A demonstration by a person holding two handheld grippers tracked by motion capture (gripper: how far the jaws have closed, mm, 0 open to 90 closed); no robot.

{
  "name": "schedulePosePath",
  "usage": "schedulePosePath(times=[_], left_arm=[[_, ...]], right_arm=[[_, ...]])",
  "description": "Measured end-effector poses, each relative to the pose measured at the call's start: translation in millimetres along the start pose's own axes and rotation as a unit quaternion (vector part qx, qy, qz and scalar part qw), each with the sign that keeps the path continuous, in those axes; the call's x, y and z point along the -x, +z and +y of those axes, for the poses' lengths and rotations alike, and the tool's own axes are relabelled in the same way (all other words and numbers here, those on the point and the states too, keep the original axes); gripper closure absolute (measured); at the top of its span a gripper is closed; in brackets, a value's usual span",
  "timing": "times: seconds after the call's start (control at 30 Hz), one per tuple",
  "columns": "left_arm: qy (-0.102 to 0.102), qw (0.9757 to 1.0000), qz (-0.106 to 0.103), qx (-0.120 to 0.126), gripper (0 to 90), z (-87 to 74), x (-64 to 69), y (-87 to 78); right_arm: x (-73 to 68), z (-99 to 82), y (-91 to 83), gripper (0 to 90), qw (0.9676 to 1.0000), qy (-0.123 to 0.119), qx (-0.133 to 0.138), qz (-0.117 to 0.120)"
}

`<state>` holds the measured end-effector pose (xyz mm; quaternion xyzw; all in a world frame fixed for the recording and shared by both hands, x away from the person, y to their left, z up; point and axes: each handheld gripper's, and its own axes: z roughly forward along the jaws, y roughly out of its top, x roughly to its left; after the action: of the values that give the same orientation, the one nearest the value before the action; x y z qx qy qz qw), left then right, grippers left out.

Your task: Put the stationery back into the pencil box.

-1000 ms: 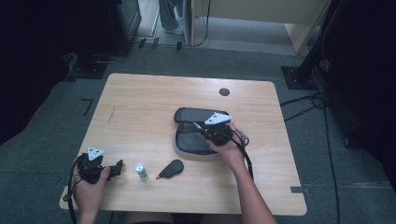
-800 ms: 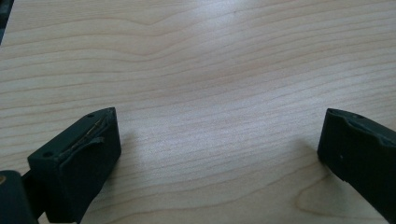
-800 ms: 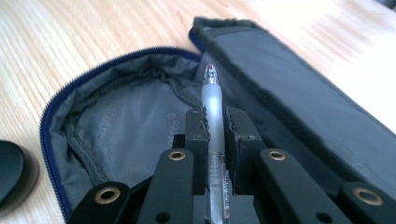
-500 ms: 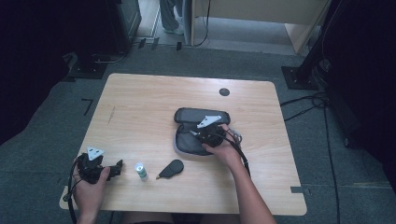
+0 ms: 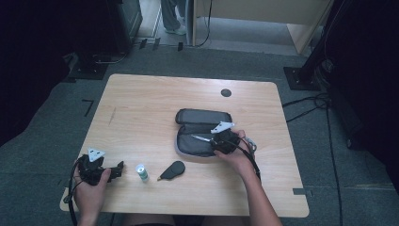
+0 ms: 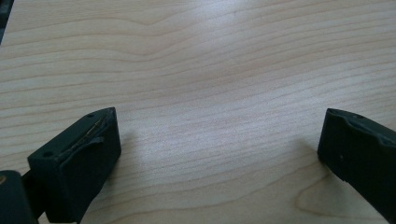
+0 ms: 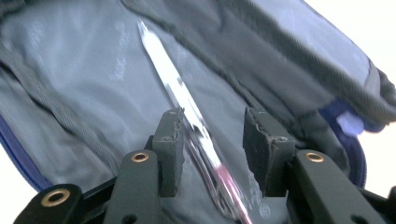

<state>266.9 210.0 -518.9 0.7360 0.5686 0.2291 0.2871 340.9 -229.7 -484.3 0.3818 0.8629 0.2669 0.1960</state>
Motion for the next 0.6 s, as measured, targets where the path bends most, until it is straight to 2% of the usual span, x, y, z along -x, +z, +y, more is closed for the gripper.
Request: schedulePosePath(times=[0.03,0.07,0.1,0.17,0.2,0.33,0.4,0.5,0.53,0.57,0.6], left_arm=[[0.0,1.0,0.0,0.0,0.0,0.0,0.0,0.0],[0.0,1.0,0.0,0.0,0.0,0.0,0.0,0.0],[0.0,1.0,0.0,0.0,0.0,0.0,0.0,0.0],[0.0,1.0,0.0,0.0,0.0,0.0,0.1,0.0],[0.0,1.0,0.0,0.0,0.0,0.0,0.1,0.0],[0.0,1.0,0.0,0.0,0.0,0.0,0.0,0.0],[0.0,1.0,0.0,0.0,0.0,0.0,0.0,0.0],[0.0,1.0,0.0,0.0,0.0,0.0,0.0,0.0],[0.0,1.0,0.0,0.0,0.0,0.0,0.0,0.0],[0.0,1.0,0.0,0.0,0.0,0.0,0.0,0.0],[0.0,1.0,0.0,0.0,0.0,0.0,0.0,0.0]], right_arm=[[-1.3,-2.6,1.4,58.3,0.9999,-0.013,-0.005,-0.005],[-1.3,-2.6,1.4,58.3,0.9999,-0.013,-0.005,-0.005],[-2.1,-3.1,2.1,58.7,0.9994,-0.025,-0.007,-0.021],[-0.9,-2.8,4.4,60.5,0.9985,-0.034,-0.004,-0.043],[-0.9,-2.8,4.4,60.5,0.9985,-0.034,-0.004,-0.043],[4.4,-2.3,6.9,61.7,0.997,-0.024,0.0,-0.074],[6.4,-2.3,6.4,60.6,0.9967,-0.017,0.006,-0.08],[6.5,-1.6,2.5,57.6,0.997,-0.005,0.018,-0.075],[6.4,-1.4,0.5,56.5,0.9972,0.002,0.026,-0.071],[4.5,-0.7,-7.2,54.1,0.9971,0.017,0.046,-0.059],[4.5,-0.7,-7.2,54.1,0.9971,0.017,0.046,-0.059]])
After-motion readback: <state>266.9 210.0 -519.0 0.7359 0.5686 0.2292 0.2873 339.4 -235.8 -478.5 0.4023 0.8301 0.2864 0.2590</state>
